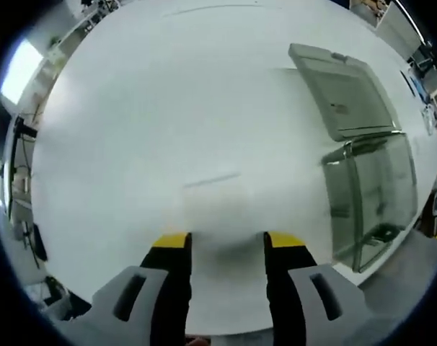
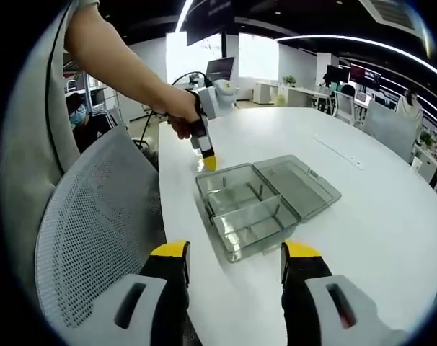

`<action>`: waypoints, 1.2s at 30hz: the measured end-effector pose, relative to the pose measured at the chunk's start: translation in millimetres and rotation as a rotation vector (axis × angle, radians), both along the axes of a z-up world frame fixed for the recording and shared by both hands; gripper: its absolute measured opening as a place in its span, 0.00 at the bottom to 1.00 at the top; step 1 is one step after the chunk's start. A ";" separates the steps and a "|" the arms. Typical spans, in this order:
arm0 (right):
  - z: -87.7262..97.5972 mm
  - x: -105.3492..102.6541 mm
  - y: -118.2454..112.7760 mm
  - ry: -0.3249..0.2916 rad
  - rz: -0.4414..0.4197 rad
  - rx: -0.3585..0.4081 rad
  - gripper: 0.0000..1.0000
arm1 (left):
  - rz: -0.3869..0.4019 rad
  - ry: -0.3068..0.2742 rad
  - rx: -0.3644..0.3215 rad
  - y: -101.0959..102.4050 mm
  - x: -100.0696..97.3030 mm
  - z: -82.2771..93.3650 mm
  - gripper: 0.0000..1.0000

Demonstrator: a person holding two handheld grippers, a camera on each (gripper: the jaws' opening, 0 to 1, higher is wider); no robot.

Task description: Insert the divider into the dual guide fixture by aligning both edges with the guide slots and pushing it downward to the bottom, including one-sided entry, uneven engagement, binding, and posture correction.

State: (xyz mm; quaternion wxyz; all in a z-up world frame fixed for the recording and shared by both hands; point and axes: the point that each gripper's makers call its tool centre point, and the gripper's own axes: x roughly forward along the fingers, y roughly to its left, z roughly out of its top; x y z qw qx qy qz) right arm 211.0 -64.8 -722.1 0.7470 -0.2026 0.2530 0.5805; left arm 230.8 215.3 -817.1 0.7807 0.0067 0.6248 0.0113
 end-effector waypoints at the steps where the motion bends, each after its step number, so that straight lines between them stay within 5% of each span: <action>1: 0.2 0.2 0.2 0.001 0.000 0.001 0.47 | -0.003 0.000 0.001 0.0 -0.2 0.1 0.35; 36: 2.1 0.8 -0.4 -0.005 0.003 -0.004 0.47 | -0.102 0.010 -0.015 -1.6 -4.3 3.5 0.29</action>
